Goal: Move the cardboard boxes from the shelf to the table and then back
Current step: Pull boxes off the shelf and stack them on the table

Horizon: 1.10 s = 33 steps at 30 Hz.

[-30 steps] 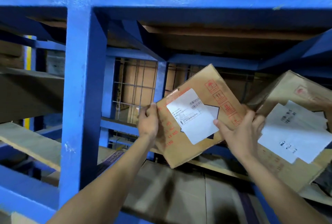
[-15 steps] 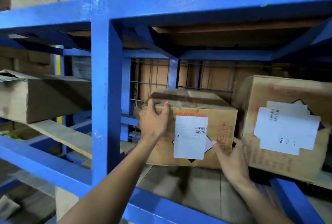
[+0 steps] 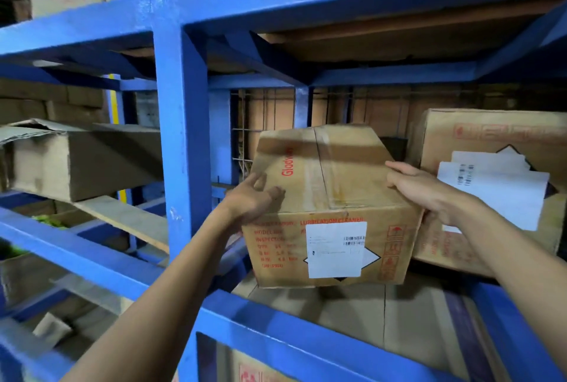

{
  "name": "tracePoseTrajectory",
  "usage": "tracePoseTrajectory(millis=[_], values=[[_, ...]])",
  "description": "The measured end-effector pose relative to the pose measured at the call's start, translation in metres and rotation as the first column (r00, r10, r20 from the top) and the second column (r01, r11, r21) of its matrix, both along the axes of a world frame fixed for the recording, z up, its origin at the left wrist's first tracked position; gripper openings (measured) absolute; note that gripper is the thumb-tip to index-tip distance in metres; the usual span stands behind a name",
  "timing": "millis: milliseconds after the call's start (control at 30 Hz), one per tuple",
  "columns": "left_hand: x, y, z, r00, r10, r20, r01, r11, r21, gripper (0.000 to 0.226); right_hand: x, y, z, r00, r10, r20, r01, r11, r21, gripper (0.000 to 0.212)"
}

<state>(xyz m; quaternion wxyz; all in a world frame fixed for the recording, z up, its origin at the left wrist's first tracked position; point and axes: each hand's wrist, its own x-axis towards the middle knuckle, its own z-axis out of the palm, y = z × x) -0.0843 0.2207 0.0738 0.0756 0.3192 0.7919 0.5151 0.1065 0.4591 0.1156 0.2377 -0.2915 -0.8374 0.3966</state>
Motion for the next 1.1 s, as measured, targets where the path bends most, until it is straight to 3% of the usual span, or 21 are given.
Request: tracePoseTrajectory(millis=[67,133,233,333,400,767,1100], values=[[0.003,0.002,0.006,0.999,-0.028,0.033,0.026,0.998,0.048,0.033,-0.003,-0.003,-0.004,1.000,0.002,-0.017,-0.003,0.999,-0.039,0.060],[0.006,0.004,0.008,0.997,-0.044,0.065,0.037,0.994,0.104,0.033,-0.006,-0.005,-0.009,0.998,-0.015,-0.065,0.013,0.999,-0.030,0.068],[0.014,0.003,0.006,0.998,-0.045,0.045,0.040,0.993,0.114,0.044,-0.005,-0.007,-0.014,0.991,-0.005,-0.131,-0.001,0.999,-0.041,0.073],[0.020,-0.002,0.006,0.999,-0.008,0.036,0.003,0.992,0.123,0.079,-0.002,-0.007,-0.016,0.985,0.033,-0.170,-0.041,0.998,-0.044,0.068],[0.027,-0.009,0.012,0.999,0.033,0.000,-0.033,0.995,0.097,0.085,0.002,-0.008,-0.014,0.982,0.037,-0.186,-0.036,0.999,0.008,0.065],[0.068,-0.040,0.044,0.987,0.126,-0.099,-0.109,0.981,0.163,0.090,0.048,-0.034,0.036,0.957,0.070,-0.280,-0.020,0.984,0.177,0.059],[0.101,-0.092,0.051,0.984,0.052,-0.170,-0.023,0.986,0.168,0.083,0.108,-0.102,0.039,0.947,-0.023,-0.319,0.088,0.977,0.192,0.058]])
